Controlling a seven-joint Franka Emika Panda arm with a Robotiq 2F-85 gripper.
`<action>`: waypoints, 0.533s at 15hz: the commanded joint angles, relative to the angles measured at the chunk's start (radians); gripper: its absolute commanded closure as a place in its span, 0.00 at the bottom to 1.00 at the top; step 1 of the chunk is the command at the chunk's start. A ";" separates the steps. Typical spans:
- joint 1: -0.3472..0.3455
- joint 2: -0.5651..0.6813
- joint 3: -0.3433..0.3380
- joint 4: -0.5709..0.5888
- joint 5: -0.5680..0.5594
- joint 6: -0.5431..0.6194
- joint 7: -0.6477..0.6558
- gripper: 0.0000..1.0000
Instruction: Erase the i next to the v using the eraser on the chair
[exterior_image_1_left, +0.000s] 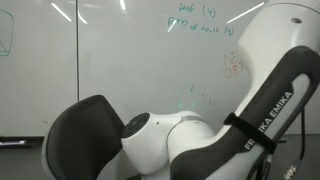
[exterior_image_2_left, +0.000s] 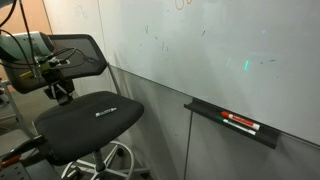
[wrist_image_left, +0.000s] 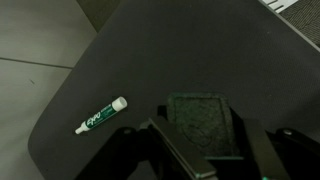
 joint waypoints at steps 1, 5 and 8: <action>0.037 0.075 -0.048 0.135 0.065 -0.120 -0.035 0.68; 0.040 0.133 -0.070 0.229 0.128 -0.237 -0.074 0.18; 0.040 0.162 -0.079 0.275 0.150 -0.284 -0.090 0.04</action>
